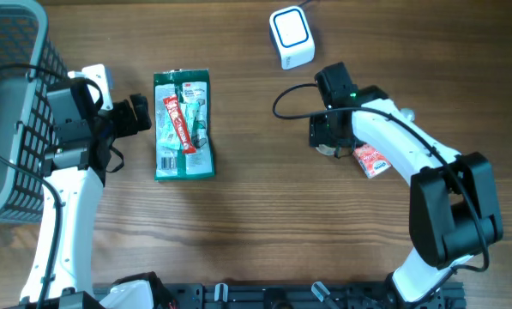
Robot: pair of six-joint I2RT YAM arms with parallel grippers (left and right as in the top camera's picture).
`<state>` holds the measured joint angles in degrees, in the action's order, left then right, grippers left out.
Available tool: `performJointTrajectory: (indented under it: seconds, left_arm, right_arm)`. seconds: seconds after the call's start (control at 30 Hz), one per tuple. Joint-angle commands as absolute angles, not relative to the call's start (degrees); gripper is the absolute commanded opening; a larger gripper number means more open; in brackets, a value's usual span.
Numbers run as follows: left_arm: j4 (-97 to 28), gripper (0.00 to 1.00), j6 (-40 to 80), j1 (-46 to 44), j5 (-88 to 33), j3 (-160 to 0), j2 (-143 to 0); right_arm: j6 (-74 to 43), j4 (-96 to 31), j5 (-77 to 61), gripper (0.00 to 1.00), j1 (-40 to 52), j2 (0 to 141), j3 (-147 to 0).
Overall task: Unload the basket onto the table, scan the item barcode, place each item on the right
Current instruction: 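Lower the jar beside the carton and open the right gripper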
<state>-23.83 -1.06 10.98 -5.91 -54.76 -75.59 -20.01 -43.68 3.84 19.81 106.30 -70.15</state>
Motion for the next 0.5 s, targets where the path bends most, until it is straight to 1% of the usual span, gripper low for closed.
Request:
performJointTrajectory:
  seconds: [0.0, 0.03, 0.07, 0.23, 0.27, 0.3, 0.37, 0.4, 0.43, 0.47]
  left_arm:
    - [-23.68, 1.00, -1.50, 11.25, -6.15, -55.20, -75.77]
    - [-23.68, 1.00, -1.50, 11.25, -6.15, -55.20, -75.77]
    - [-23.68, 1.00, -1.50, 11.25, -6.15, -55.20, -75.77]
    - [-23.68, 1.00, -1.50, 11.25, -6.15, -55.20, -75.77]
    - [-23.68, 1.00, -1.50, 11.25, -6.15, -55.20, -75.77]
    - [-23.68, 1.00, -1.50, 11.25, -6.15, -55.20, -75.77]
    - [-23.68, 1.00, -1.50, 11.25, -6.15, -55.20, -75.77]
    - [-23.68, 1.00, -1.50, 11.25, -6.15, -55.20, -75.77]
    - [-23.68, 1.00, -1.50, 11.25, -6.15, -55.20, -75.77]
    - [-23.68, 1.00, -1.50, 11.25, -6.15, -55.20, -75.77]
  right_arm:
    - [-18.94, -43.13, 4.43, 0.78, 19.94, 106.28, -70.00]
    - [-17.58, -43.66, 4.43, 0.93, 19.97, 106.28, -70.70]
    - [-16.45, -44.84, 4.47, 0.99, 19.94, 106.28, -72.27]
    - [-16.40, -54.76, 6.81, 0.99, 20.03, 106.17, -87.42]
    - [-16.58, -55.70, 6.72, 0.99, 20.08, 106.17, -89.52]
    - [-16.69, -56.75, 5.30, 0.95, 20.25, 106.13, -92.05]
    - [-16.67, -56.47, -2.33, 0.79, 20.80, 106.13, -94.89]
    - [-16.69, -55.64, -6.26, 0.59, 21.21, 106.13, -94.94]
    - [-16.75, -55.35, -8.91, 0.32, 21.63, 106.26, -94.83]
    - [-17.17, -54.98, -10.41, 0.14, 22.39, 106.41, -94.30]
